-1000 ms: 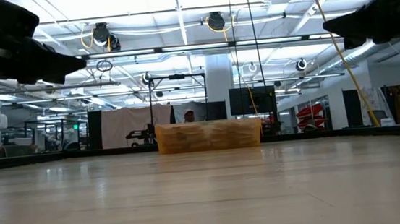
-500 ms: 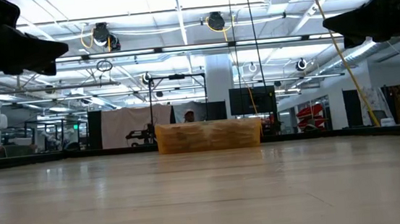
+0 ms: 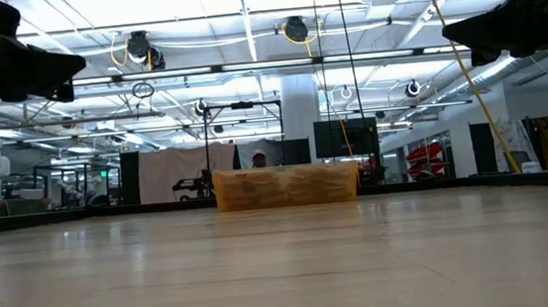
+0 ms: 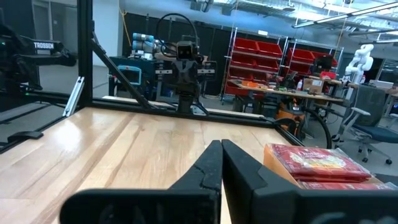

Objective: Sort popcorn bags into baskets
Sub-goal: Return to Home Position

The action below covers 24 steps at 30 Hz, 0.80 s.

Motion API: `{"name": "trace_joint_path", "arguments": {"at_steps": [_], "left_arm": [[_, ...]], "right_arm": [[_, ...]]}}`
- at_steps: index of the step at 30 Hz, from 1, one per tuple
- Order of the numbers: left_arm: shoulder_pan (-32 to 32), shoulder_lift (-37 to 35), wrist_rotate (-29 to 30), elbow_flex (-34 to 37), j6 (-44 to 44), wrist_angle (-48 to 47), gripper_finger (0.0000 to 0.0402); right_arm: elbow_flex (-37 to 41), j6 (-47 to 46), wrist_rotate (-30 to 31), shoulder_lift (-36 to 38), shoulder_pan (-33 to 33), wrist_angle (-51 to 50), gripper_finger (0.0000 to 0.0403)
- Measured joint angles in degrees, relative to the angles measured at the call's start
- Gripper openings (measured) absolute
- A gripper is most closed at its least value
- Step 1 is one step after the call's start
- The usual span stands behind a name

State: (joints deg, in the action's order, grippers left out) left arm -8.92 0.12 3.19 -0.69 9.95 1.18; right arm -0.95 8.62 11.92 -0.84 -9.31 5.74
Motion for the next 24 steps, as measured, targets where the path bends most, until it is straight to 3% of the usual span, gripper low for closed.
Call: {"name": "trace_joint_path", "arguments": {"at_steps": [10, 17, 24], "left_arm": [[8.36, 0.20, -5.45, 0.04, 0.00, -0.61, 0.0004], [9.77, 0.20, -5.74, 0.07, -0.63, -0.49, 0.0003], [9.76, 0.20, -5.74, 0.09, -0.67, -0.43, 0.0028]], "right_arm": [[0.00, 0.00, 0.00, 0.00, 0.01, 0.00, 0.0000], [0.00, -0.02, 0.00, 0.02, 0.01, 0.00, 0.0000], [0.00, -0.02, -0.02, 0.00, 0.01, 0.00, 0.0000]]}}
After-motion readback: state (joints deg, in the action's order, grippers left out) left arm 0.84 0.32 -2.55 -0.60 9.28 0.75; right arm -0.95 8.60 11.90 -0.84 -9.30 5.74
